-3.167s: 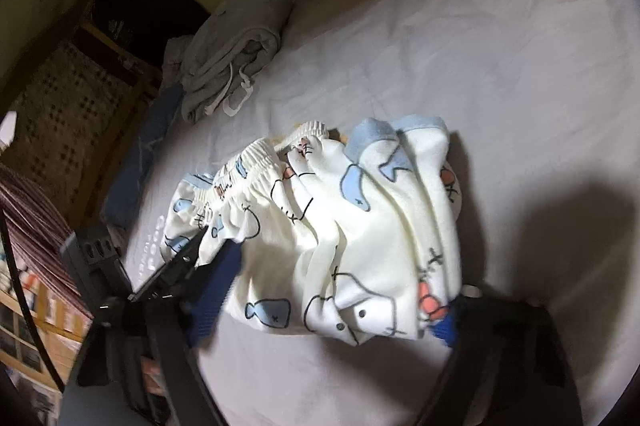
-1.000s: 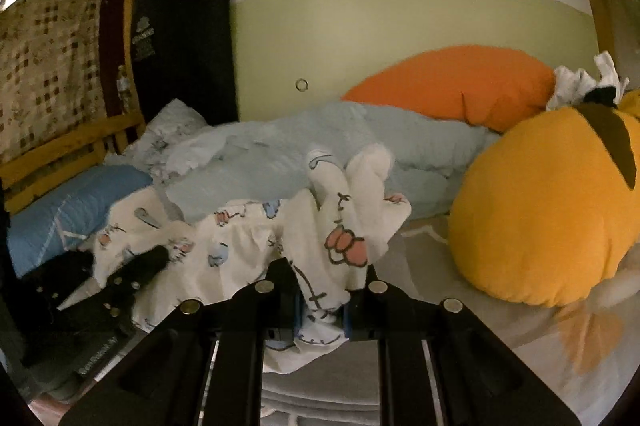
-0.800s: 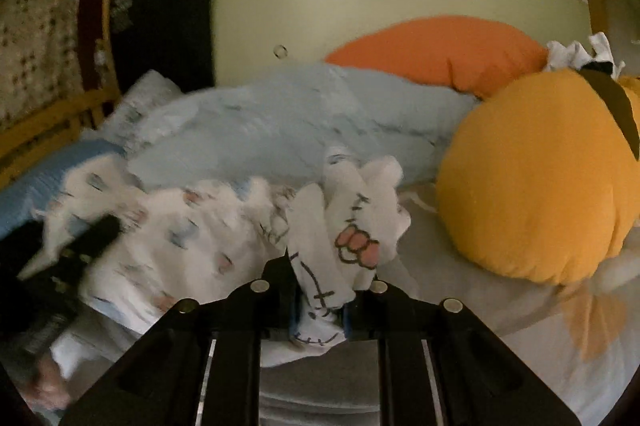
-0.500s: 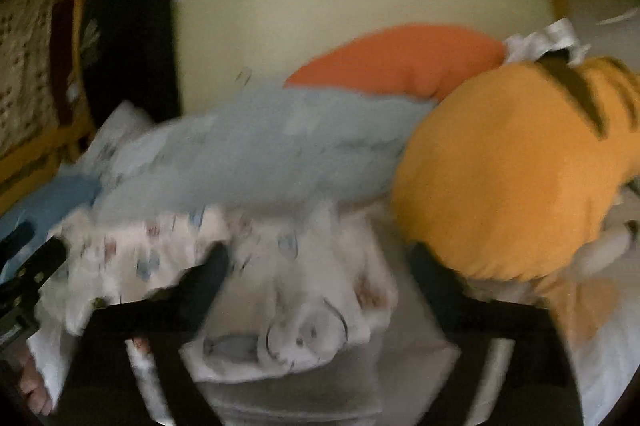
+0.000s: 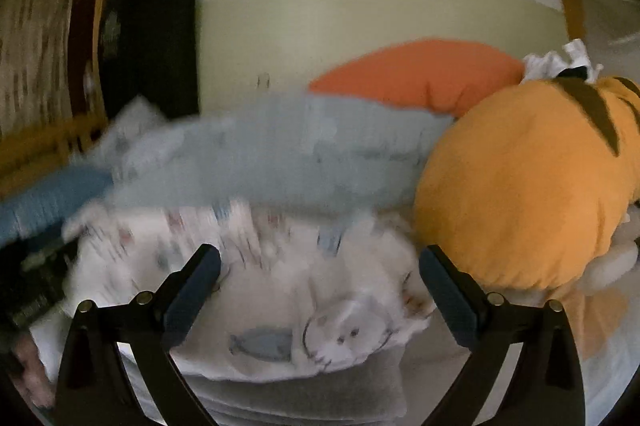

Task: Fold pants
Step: 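Carry the folded pants with both grippers toward the grey sweatpants stack, then lower the pants onto the grey sweatpants and open both grippers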

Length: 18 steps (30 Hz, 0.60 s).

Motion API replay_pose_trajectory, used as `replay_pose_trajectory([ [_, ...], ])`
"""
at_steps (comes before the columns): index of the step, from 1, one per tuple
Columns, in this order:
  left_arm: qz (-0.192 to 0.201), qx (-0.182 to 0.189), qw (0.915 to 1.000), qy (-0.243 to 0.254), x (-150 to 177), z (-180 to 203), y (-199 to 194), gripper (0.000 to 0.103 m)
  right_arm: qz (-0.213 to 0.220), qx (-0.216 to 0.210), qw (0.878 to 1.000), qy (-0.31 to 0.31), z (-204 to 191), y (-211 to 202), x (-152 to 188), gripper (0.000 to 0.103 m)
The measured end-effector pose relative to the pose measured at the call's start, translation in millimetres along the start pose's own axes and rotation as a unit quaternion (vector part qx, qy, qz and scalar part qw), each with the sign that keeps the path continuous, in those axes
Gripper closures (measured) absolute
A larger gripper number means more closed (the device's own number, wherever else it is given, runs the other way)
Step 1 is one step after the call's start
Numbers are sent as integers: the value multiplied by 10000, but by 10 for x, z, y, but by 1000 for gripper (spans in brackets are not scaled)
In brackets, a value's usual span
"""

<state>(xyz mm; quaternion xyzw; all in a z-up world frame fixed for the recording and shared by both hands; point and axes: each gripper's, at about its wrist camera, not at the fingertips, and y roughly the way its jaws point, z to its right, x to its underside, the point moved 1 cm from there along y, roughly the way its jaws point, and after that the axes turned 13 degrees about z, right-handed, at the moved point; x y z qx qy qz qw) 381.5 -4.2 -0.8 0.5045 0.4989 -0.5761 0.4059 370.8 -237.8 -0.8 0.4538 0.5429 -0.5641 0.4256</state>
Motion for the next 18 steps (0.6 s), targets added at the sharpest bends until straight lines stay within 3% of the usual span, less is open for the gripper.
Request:
replay_pose_trajectory([
  [9,-122,90,9989,-447,71,-139,54,27,-364,-330,9960,747,186,202,177,1],
  [12,-37,5,9994,-337,64,-107,30,24,-349,-293,9965,705,156,193,171,1],
  [14,53,-107,9997,-214,49,-81,2,18,-312,-246,9972,638,130,179,162,1],
  [16,145,-264,9994,-140,32,-82,-29,3,-271,-224,9976,604,119,150,143,1],
  [18,227,-302,9991,-198,23,-129,-52,1,-244,-238,9978,572,113,132,121,1],
])
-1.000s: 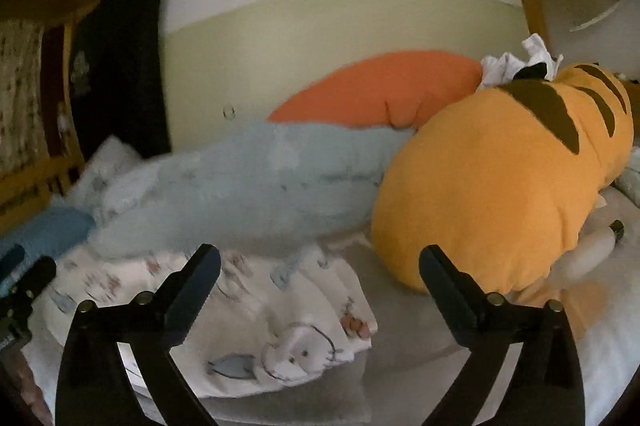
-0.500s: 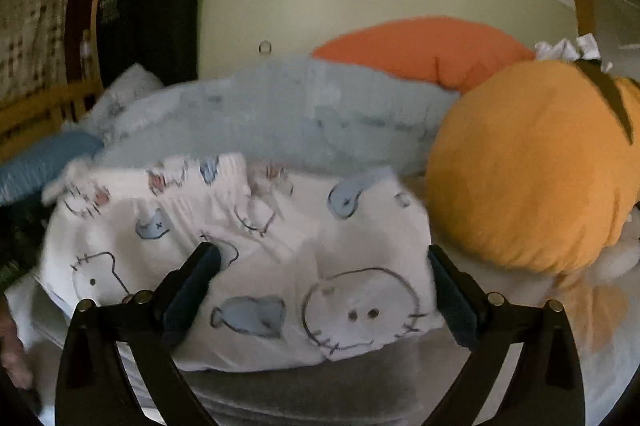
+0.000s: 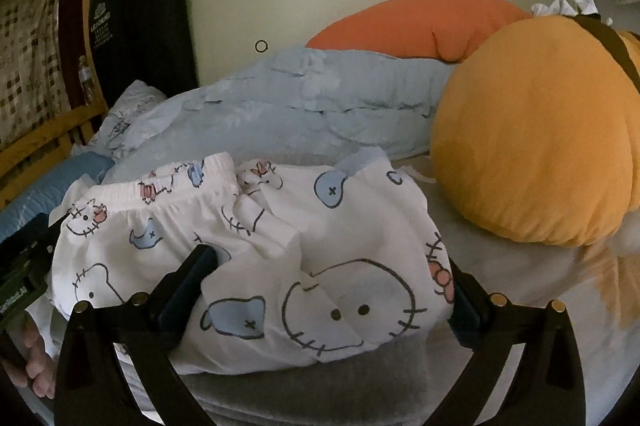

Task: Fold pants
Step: 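Lower the pants onto the grey sweatpants and open both grippers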

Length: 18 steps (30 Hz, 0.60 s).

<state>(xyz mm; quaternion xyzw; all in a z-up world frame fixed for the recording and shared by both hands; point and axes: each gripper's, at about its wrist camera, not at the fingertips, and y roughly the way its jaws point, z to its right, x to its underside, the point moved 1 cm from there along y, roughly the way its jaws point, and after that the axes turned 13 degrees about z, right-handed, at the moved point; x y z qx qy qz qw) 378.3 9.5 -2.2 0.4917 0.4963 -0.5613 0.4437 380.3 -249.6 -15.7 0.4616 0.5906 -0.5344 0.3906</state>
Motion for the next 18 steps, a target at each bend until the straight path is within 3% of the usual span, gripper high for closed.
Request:
replay_pose_trajectory([
  [4,226,102,9995,-199,-82,-77,-99,1,196,69,9997,-90,16,-115,-76,1],
  [11,1243,152,9921,56,-374,36,-490,1,986,-150,9950,-102,-39,-477,-288,1],
  [15,1461,276,9889,43,-553,88,-641,1,1362,-81,9901,-338,-114,-673,-475,1],
  [18,1740,321,9840,182,-755,147,-863,1,1671,-167,9856,-186,-83,-926,-671,1],
])
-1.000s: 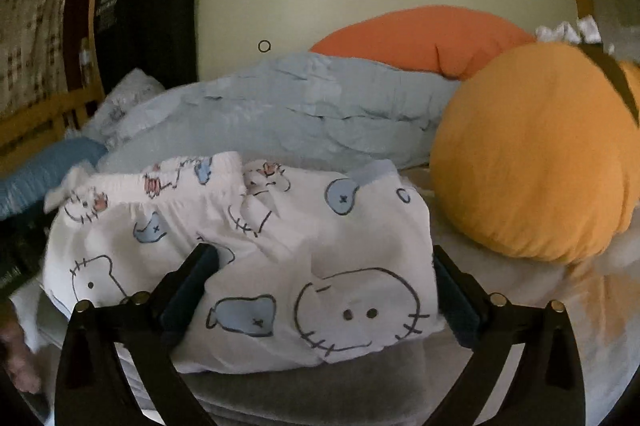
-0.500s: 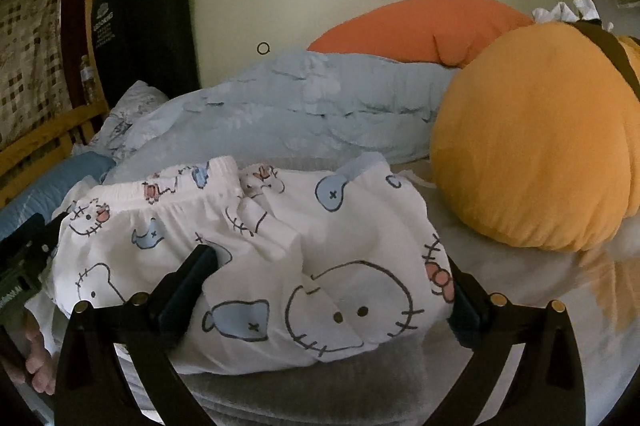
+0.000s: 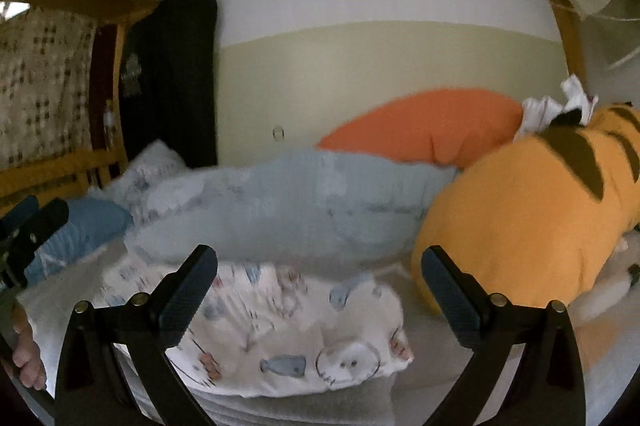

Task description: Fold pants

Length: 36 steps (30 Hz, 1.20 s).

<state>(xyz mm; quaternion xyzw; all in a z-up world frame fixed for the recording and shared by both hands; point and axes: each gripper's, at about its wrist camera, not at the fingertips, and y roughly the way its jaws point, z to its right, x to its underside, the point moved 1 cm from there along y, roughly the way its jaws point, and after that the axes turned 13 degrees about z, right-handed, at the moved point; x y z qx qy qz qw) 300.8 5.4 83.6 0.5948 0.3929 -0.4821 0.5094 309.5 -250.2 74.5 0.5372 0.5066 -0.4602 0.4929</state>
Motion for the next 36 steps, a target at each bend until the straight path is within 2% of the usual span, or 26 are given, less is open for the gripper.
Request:
replay_pose_trajectory([
  [2,199,37,9998,-41,-183,27,-115,1,212,-84,9995,240,42,-133,-171,1],
  [4,292,-79,9995,-123,-340,52,-219,1,373,-127,9985,393,62,-260,-311,1],
  [6,460,-165,9985,-254,-467,63,-353,1,429,-132,9982,404,51,-386,-471,1],
  [10,621,-55,9976,-291,-688,80,-594,1,747,-218,9966,276,18,-696,-740,1],
  [14,944,68,9955,-64,-844,114,-924,1,940,-74,9955,-21,21,-1003,-771,1],
  [16,1048,76,9945,30,-868,140,-1035,1,882,-24,9959,209,83,-1099,-732,1],
  [19,930,179,9955,-73,-745,145,-1165,1,751,-180,9921,991,186,-1225,-579,1],
  [20,847,220,9961,-100,-659,143,-1220,1,775,-105,9918,1012,187,-1297,-516,1],
  [22,619,117,9980,-5,-496,159,-1339,1,853,247,9945,564,142,-1457,-413,1],
  [24,600,138,9981,12,-356,173,-1495,1,869,316,9955,187,113,-1599,-299,1],
  [27,566,-16,9984,60,-187,236,-1534,1,805,272,9963,105,127,-1737,-158,1],
  [30,95,145,9994,-285,127,242,-1441,1,733,117,9971,192,97,-1802,42,1],
  [31,14,148,9996,-220,169,259,-1419,1,655,70,9978,113,64,-1785,107,1],
  [34,194,-160,9997,68,235,260,-1494,1,608,168,9970,-443,-96,-1752,290,1],
  [36,48,-231,9997,43,300,234,-1490,1,414,125,9968,-666,-170,-1669,367,1],
])
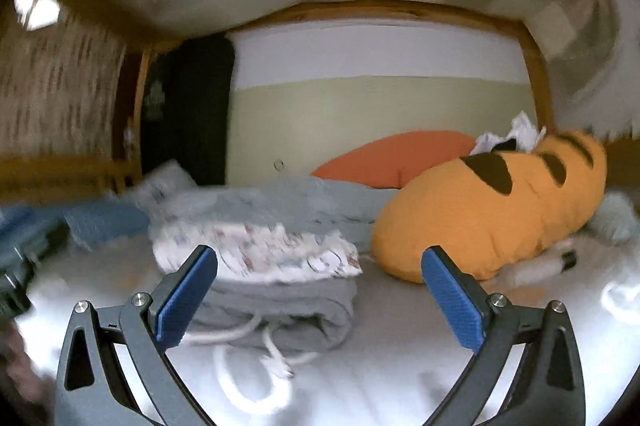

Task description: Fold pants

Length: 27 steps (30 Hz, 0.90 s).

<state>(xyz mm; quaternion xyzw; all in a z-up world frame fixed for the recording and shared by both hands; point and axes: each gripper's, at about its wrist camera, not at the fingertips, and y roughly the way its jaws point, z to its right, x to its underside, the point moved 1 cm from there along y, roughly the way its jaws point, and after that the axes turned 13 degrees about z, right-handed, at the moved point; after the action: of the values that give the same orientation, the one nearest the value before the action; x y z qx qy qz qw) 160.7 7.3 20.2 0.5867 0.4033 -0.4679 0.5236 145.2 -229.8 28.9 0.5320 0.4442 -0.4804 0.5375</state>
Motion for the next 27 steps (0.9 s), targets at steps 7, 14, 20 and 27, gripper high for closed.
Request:
replay_pose_trajectory([
  [7,-61,-440,9984,-364,41,-219,-34,1,-5,181,9995,249,145,0,50,1],
  [14,-134,-285,9994,-128,60,-111,-5,1,22,143,9997,182,153,-10,38,1],
  [20,-167,-184,9997,-44,58,-65,4,1,-26,113,9996,239,209,8,52,1],
  [27,-188,-199,9996,-34,58,-46,7,1,-121,132,9995,271,214,39,76,1],
])
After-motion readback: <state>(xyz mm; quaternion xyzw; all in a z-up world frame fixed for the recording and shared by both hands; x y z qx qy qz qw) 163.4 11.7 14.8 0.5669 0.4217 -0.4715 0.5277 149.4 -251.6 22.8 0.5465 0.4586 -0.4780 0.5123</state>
